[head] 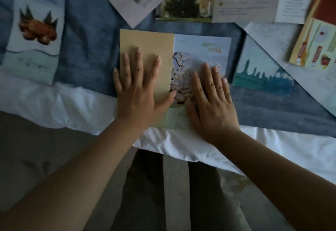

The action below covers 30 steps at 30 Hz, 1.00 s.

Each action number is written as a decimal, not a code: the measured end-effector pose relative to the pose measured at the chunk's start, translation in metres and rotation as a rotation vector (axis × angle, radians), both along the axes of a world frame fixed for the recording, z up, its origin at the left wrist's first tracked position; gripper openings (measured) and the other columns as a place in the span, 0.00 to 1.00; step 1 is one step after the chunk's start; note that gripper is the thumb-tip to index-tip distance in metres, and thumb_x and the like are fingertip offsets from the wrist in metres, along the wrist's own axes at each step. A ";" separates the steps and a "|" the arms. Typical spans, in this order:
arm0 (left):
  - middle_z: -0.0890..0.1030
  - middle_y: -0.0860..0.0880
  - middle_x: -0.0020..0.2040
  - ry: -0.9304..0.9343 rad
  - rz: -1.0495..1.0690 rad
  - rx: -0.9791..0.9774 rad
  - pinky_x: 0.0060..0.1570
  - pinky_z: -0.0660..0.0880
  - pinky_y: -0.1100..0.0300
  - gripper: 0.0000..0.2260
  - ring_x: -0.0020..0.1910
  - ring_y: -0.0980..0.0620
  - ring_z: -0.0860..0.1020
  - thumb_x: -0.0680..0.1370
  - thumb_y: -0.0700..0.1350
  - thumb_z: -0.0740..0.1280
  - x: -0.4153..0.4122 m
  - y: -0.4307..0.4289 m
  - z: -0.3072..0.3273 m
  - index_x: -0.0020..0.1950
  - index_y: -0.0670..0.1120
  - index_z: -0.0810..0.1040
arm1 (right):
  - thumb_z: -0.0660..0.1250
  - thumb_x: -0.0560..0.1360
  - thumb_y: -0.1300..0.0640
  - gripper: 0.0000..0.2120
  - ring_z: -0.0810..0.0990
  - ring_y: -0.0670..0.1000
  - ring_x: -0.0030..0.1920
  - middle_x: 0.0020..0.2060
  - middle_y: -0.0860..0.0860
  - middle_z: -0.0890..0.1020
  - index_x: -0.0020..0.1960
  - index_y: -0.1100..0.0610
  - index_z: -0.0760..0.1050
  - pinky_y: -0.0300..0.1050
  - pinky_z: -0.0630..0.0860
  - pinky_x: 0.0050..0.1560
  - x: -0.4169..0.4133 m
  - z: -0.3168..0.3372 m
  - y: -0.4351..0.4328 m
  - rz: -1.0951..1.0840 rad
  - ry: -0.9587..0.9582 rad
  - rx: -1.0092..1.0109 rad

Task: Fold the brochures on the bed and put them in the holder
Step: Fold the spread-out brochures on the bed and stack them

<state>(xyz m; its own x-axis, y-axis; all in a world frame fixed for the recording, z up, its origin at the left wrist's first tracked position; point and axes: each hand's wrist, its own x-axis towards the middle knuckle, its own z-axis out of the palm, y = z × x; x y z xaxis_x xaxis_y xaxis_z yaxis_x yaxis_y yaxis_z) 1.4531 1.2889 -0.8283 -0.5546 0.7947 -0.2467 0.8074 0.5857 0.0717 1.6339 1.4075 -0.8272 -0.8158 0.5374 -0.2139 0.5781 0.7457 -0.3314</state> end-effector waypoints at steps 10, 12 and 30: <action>0.48 0.32 0.82 -0.060 0.084 0.212 0.79 0.50 0.39 0.41 0.82 0.33 0.48 0.81 0.69 0.56 -0.017 -0.018 -0.003 0.85 0.45 0.51 | 0.49 0.85 0.43 0.32 0.43 0.60 0.83 0.83 0.60 0.47 0.85 0.54 0.48 0.58 0.40 0.81 -0.018 0.000 0.003 -0.024 -0.076 0.055; 0.46 0.31 0.82 -0.120 0.148 0.288 0.80 0.50 0.40 0.43 0.82 0.34 0.47 0.81 0.68 0.59 -0.015 -0.018 -0.003 0.84 0.42 0.49 | 0.49 0.86 0.43 0.32 0.44 0.61 0.83 0.83 0.61 0.47 0.85 0.55 0.48 0.59 0.41 0.82 -0.020 0.000 0.002 -0.049 -0.063 0.063; 0.48 0.46 0.85 -0.659 0.366 0.317 0.80 0.37 0.44 0.47 0.84 0.48 0.43 0.70 0.76 0.56 -0.019 0.005 0.046 0.84 0.56 0.52 | 0.32 0.83 0.39 0.30 0.43 0.60 0.83 0.83 0.60 0.48 0.82 0.50 0.36 0.64 0.39 0.80 -0.073 0.010 -0.022 -0.022 0.039 -0.071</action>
